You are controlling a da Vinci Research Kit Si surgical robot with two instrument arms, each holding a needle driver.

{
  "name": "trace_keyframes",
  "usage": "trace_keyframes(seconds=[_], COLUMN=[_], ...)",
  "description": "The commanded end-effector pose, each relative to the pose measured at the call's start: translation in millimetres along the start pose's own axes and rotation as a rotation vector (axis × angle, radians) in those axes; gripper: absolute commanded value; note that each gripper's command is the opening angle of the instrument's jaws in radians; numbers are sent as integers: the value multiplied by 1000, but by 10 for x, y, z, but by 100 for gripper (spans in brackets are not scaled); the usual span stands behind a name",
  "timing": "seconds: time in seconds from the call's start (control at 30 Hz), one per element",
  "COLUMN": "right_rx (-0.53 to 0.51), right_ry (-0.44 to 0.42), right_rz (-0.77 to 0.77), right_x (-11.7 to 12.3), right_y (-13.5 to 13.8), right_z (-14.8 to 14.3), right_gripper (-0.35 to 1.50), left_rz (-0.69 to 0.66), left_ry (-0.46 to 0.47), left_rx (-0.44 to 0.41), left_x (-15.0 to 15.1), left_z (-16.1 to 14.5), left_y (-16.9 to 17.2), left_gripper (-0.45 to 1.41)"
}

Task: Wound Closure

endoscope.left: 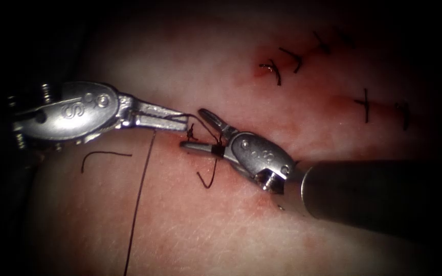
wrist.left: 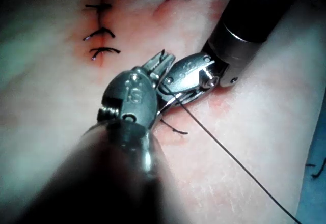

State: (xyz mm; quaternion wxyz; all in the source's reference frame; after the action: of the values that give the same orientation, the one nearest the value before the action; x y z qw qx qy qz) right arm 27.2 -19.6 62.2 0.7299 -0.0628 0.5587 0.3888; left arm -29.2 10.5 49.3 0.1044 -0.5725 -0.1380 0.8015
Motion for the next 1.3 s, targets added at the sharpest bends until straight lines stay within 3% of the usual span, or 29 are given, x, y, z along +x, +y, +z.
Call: trace_keyframes(seconds=[0.03, 0.5, 0.6, 0.63, 0.67, 1.0, 1.03, 1.07, 1.13, 1.3], right_rx=[2, 12, 19, 22, 26, 34, 41, 41, 47, 81], right_ry=[3, 0, -13, -20, -22, -39, -43, -43, -8, 11], right_rz=[0, -5, -7, -7, -8, -20, 3, 3, 21, 30], right_x=[-7, -7, -8, -9, -9, -16, -17, -17, -17, -12], right_y=[-5, -9, -8, -8, -7, -2, -2, -2, -4, 7], right_z=[8, 20, 20, 20, 20, 23, 23, 23, 10, -25], right_gripper=[108, 86, 19, -18, -35, -35, 31, 31, 125, 115], left_rz=[3, 5, 11, 11, 11, 17, 18, 18, 22, 31], left_ry=[1, 5, 6, 6, 9, 26, 27, 27, 31, 46], left_rx=[-1, -5, -6, -6, -8, -24, -26, -26, -28, -33], left_x=[-4, -2, 0, 1, 2, 8, 9, 9, 9, 10], left_z=[6, 5, 5, 5, 5, 0, -1, -1, 0, 8], left_y=[-2, 0, 1, 2, 2, 7, 8, 8, 12, 11], left_gripper=[-45, -45, -45, -45, -45, -45, -45, -45, -45, -45])
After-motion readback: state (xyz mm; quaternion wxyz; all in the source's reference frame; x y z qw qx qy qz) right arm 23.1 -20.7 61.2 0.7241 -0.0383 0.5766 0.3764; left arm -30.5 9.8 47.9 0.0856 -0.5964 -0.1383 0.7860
